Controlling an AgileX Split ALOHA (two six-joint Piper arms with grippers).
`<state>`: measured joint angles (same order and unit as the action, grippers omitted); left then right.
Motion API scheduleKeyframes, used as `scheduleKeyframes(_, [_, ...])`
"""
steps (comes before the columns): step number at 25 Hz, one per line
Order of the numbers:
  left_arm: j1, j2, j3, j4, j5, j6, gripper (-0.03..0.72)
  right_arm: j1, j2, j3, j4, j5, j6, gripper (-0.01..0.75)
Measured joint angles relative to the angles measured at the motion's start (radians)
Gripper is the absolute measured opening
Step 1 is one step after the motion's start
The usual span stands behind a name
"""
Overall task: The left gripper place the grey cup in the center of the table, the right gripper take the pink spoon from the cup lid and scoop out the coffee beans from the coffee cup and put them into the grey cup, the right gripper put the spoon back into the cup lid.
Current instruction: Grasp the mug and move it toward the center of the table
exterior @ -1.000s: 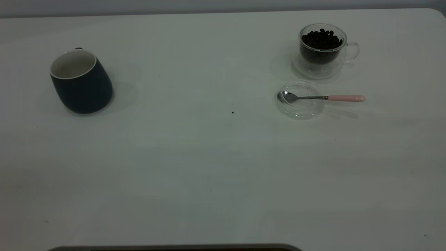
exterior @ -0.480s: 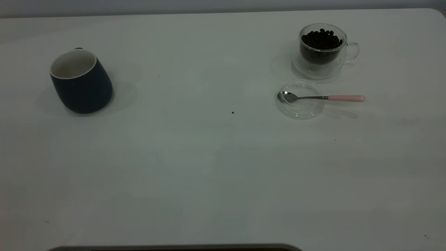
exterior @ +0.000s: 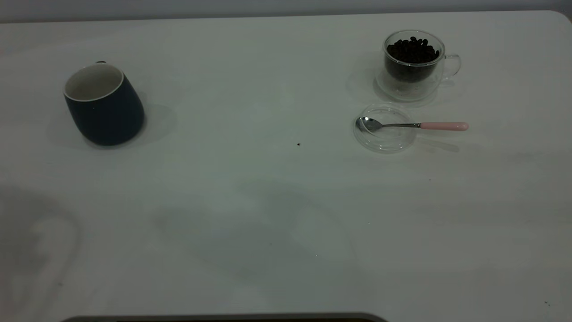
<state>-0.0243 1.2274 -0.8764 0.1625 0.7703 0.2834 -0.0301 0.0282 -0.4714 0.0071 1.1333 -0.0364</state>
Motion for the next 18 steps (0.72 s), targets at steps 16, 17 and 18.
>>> scheduleKeyframes(16, [0.000,0.642,-0.247,0.334,-0.174,0.289,0.586,0.000,0.000,0.000,0.000,0.000,0.000,0.243])
scheduleKeyframes(17, [0.000,0.668,-0.250,0.340,-0.195,0.309,0.586,0.000,0.000,0.000,0.000,0.000,0.000,0.243])
scheduleKeyframes(18, [0.000,0.695,-0.254,0.354,-0.216,0.323,0.586,0.000,0.000,0.000,0.000,0.000,0.000,0.243])
